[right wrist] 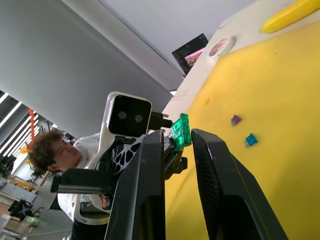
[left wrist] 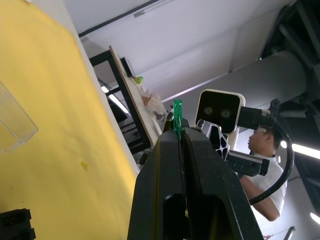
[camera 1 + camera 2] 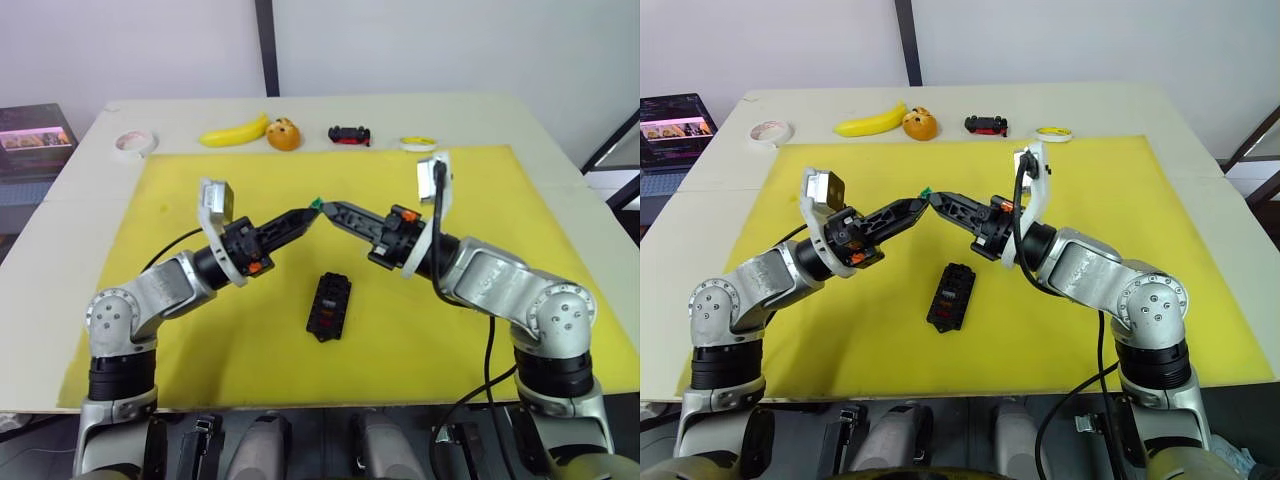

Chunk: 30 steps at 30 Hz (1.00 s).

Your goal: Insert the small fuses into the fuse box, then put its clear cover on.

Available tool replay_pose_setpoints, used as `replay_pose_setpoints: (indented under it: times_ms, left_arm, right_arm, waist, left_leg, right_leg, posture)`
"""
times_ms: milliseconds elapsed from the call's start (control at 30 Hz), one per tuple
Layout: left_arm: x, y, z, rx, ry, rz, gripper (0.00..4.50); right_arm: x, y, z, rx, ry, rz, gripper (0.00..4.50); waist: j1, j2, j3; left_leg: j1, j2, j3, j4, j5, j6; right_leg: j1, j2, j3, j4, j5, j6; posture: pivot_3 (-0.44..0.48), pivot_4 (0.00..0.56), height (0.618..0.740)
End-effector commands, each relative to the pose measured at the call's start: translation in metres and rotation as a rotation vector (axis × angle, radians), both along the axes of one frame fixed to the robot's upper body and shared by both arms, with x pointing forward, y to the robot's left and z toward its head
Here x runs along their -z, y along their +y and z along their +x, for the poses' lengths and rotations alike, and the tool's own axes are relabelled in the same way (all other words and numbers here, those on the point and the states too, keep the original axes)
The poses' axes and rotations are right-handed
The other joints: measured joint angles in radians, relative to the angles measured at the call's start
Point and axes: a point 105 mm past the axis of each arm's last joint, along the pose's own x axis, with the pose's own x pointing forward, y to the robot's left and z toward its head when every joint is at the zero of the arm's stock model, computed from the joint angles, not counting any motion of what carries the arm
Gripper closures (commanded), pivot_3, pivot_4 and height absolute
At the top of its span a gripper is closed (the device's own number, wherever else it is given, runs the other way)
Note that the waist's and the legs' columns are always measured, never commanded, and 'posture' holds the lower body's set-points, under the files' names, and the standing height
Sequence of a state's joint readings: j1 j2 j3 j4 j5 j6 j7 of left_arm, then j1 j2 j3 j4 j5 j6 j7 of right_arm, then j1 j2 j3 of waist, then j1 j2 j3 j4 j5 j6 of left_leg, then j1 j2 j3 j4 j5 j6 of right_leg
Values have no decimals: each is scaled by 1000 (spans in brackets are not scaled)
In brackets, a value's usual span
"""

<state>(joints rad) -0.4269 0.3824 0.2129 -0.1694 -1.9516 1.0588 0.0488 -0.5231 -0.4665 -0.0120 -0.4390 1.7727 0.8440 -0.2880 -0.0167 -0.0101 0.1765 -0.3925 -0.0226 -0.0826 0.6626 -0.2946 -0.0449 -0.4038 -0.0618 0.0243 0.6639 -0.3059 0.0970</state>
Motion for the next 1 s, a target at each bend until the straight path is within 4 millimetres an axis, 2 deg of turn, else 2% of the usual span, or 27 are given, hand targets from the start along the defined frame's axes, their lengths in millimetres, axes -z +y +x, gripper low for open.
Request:
replay_pose_setpoints:
  times_ms: [33,300,400,433,867,900,967,1000]
  left_arm:
    - [-8,-1,-5,15,-31,-21,4500]
    - [-7,-2,-5,14,-28,-21,4500]
    - [-6,-2,-5,15,-24,-21,4500]
    - [-6,-2,-5,16,-22,-21,4500]
    - [1,1,-5,17,-6,29,4500]
    - [0,4,-7,25,-19,46,4047]
    - [-1,12,-10,33,-53,100,3533]
    - [-1,16,-10,38,-72,141,3031]
  right_arm:
    - [-14,3,-9,-30,-55,18,3578]
    - [-13,5,-9,-36,-55,13,3578]
    - [-14,6,-10,-40,-56,15,4443]
    - [-14,6,-10,-42,-56,16,4482]
    - [-24,4,-14,-66,-36,84,4482]
    - [-25,2,-14,-66,-38,85,4500]
    - [-28,-1,-16,-69,-45,83,4500]
    - [-29,-3,-17,-75,-50,77,4500]
  waist:
    - [0,0,0]
    - [0,0,0]
    - [0,0,0]
    - [0,0,0]
    - [0,0,0]
    - [0,0,0]
    - [-3,0,0]
    - [-4,1,1]
  left_leg:
    - [0,0,0,0,0,0]
    - [0,0,0,0,0,0]
    - [0,0,0,0,0,0]
    - [0,0,0,0,0,0]
    - [0,0,0,0,0,0]
    - [0,0,0,0,0,0]
    - [0,0,0,0,0,0]
    - [0,0,0,0,0,0]
  right_leg:
    - [0,0,0,0,0,0]
    - [0,0,0,0,0,0]
    - [0,0,0,0,0,0]
    - [0,0,0,0,0,0]
    - [0,0,0,0,0,0]
    - [0,0,0,0,0,0]
    - [0,0,0,0,0,0]
    - [0,1,0,0,0,0]
  posture:
    - [0,150,740]
    - [0,150,740]
    - [0,150,740]
    - [0,150,740]
    - [0,150,740]
    - [0,150,740]
    - [0,150,740]
    - [0,150,740]
